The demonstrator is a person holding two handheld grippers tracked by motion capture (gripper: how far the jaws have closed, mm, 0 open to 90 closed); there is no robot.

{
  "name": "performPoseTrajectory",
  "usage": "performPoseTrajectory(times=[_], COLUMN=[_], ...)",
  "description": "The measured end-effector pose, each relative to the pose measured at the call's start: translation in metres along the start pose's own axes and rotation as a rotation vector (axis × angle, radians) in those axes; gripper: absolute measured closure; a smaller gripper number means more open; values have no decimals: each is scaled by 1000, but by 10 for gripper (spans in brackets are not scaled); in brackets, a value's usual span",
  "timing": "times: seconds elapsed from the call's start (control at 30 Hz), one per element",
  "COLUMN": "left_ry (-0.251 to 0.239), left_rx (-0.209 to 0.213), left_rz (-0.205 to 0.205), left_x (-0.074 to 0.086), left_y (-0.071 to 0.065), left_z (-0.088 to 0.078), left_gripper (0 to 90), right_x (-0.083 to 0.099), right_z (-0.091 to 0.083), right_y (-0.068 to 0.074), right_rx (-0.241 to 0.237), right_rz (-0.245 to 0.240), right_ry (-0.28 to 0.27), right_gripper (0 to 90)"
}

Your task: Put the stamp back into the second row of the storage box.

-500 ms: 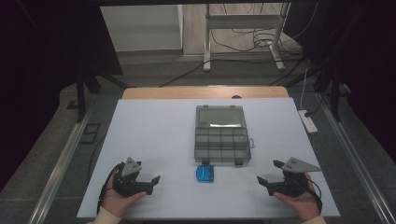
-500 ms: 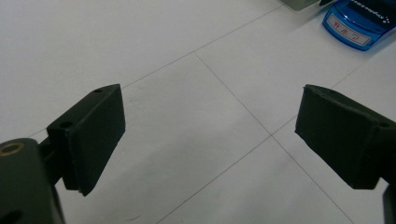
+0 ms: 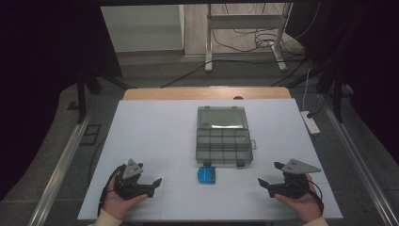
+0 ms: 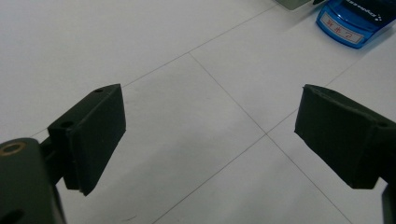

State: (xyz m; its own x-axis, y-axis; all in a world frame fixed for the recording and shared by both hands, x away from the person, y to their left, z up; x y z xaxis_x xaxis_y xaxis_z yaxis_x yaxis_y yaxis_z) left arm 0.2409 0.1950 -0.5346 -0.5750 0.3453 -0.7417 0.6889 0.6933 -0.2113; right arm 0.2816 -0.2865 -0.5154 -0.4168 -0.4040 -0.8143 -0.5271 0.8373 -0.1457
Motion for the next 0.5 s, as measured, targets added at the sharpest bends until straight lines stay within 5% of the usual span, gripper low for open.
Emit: performPoseTrajectory(times=[0.5], left_ry=[22], left_rx=[64], left_rz=[74], left_x=[-19], left_y=[-13], left_z=[10], left_gripper=[101], right_x=[0], right_z=[1], right_y=[-1], right_rx=[2], right_rz=[3], right_ry=[4], right_gripper=[103])
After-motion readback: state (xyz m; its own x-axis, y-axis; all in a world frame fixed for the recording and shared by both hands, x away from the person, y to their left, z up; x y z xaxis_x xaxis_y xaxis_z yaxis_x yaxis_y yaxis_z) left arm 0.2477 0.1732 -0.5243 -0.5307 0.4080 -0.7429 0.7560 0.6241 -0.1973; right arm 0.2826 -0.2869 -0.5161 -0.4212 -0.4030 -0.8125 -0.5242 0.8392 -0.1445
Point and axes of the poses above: each handheld gripper's, and its own axes: z roughly forward along the jaws, x roughly out of its underside, y roughly to its left, the point moved 2 cm from there along z, roughly forward along the jaws, and after that the axes turned 15 degrees about x, right-handed, at the moved point
